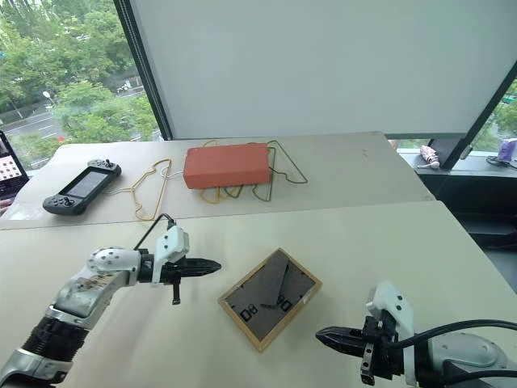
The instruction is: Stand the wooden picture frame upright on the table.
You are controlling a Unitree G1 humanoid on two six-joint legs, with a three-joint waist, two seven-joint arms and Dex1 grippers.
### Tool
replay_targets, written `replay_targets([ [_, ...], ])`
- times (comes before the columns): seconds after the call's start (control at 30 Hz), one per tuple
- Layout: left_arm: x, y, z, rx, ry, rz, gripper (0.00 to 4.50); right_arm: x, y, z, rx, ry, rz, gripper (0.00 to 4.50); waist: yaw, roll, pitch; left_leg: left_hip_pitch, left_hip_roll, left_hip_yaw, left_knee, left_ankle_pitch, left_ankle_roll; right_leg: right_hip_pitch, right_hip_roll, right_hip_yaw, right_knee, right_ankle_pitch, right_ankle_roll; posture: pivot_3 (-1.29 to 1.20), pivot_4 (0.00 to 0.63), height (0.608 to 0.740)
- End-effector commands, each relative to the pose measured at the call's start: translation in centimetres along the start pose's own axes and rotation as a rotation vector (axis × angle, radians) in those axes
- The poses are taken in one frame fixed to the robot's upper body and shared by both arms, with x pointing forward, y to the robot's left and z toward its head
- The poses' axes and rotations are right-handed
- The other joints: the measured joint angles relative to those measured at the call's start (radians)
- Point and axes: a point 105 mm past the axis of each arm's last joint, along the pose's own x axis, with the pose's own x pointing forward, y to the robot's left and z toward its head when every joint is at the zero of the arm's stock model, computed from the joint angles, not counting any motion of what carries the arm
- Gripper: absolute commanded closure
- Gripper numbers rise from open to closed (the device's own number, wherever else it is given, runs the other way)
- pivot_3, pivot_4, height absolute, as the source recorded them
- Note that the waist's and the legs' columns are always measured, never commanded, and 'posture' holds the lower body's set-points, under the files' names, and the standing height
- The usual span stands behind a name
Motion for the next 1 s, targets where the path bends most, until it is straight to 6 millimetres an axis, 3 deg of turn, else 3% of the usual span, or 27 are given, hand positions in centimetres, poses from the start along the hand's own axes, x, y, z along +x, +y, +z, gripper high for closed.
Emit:
replay_targets([
  [0.03,0.6,-1.1,0.2,0.104,0.028,-0.078,4.44,1.4,-2.4,-1.3,0.008,0.075,-0.156,4.50,0.000,0.000,0.000,0.000,0.000,0.000,0.000,0.000,0.000,0.000,0.000,0.000,0.000,0.000,0.000,0.00,0.150,0.740],
  [0.17,0.3,-3.2,0.3,0.114,0.043,-0.194,4.44,2.6,-4.0,-2.3,0.023,0.119,-0.239,4.50,0.003,0.000,0.000,0.000,0.000,0.000,0.000,0.001,-0.002,-0.002,0.000,0.000,0.000,0.000,0.000,0.00,0.150,0.740],
  [0.3,-0.2,-4.0,0.1,0.094,0.065,-0.230,4.44,3.7,-4.5,-2.3,0.004,0.134,-0.257,4.50,0.000,-0.001,0.000,0.001,0.000,0.000,0.000,0.001,-0.001,-0.001,0.000,0.000,0.000,0.000,0.000,0.00,0.150,0.740],
  [0.7,-0.4,-5.2,-0.3,0.045,0.077,-0.235,4.44,6.9,-6.8,1.9,-0.124,0.106,-0.264,4.50,-0.023,-0.002,0.000,0.002,0.001,0.000,0.000,0.003,-0.003,-0.001,0.001,0.000,0.001,0.002,0.000,0.00,0.150,0.740],
  [1.0,-2.4,-4.6,-0.7,-0.007,0.112,-0.148,4.44,9.4,-6.6,3.6,-0.208,0.106,-0.199,4.50,-0.028,-0.002,0.000,0.002,0.001,-0.001,0.000,0.003,-0.002,-0.003,0.001,0.000,0.000,0.002,0.000,0.00,0.150,0.740],
])
